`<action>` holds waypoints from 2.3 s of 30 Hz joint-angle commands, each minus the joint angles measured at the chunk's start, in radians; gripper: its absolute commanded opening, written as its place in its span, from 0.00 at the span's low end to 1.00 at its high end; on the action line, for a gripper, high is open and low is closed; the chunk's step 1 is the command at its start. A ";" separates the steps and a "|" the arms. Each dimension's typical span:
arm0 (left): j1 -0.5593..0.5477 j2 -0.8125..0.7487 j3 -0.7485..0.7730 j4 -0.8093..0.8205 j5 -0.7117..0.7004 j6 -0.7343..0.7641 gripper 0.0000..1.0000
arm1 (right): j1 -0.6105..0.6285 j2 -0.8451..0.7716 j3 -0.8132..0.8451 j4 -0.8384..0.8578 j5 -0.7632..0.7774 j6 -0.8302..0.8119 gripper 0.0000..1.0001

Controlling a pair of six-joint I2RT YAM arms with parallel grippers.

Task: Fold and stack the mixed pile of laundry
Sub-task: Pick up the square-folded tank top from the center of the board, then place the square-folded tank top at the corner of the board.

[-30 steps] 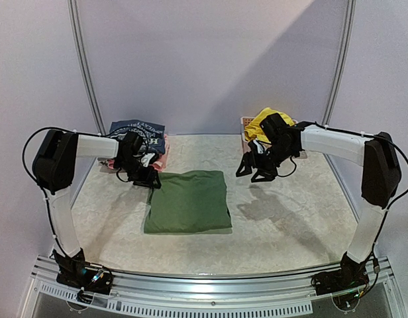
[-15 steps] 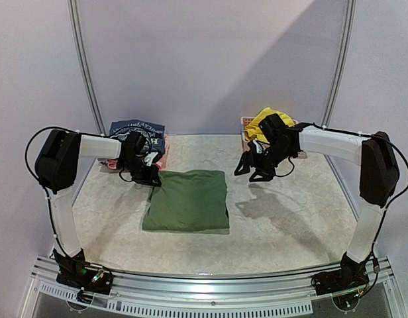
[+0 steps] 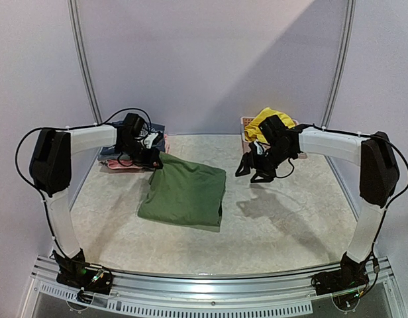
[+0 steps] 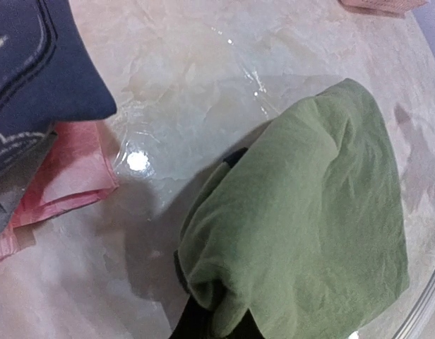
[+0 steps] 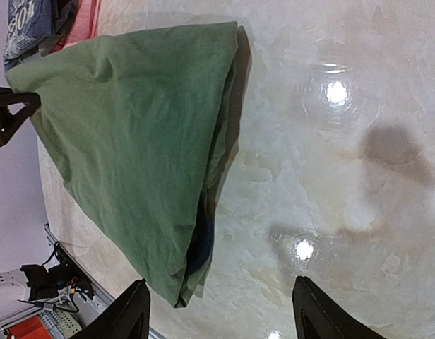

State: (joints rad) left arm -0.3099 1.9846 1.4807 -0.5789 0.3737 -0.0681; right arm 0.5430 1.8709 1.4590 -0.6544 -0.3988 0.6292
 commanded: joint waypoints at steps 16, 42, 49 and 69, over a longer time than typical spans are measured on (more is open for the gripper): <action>-0.028 -0.069 0.213 -0.141 -0.092 0.017 0.00 | 0.000 -0.032 -0.019 -0.014 0.029 -0.011 0.69; 0.006 0.047 0.586 -0.334 -0.272 0.130 0.00 | 0.000 -0.020 -0.046 -0.017 0.010 -0.028 0.69; 0.067 0.116 0.743 -0.409 -0.329 0.160 0.00 | 0.000 -0.018 -0.049 -0.014 0.003 -0.024 0.69; 0.232 0.091 0.890 -0.389 -0.302 0.131 0.00 | 0.000 0.021 -0.033 0.002 -0.017 -0.005 0.69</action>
State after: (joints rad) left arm -0.1001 2.1078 2.3405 -1.0100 0.0673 0.0784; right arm 0.5430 1.8698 1.4181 -0.6640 -0.4030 0.6224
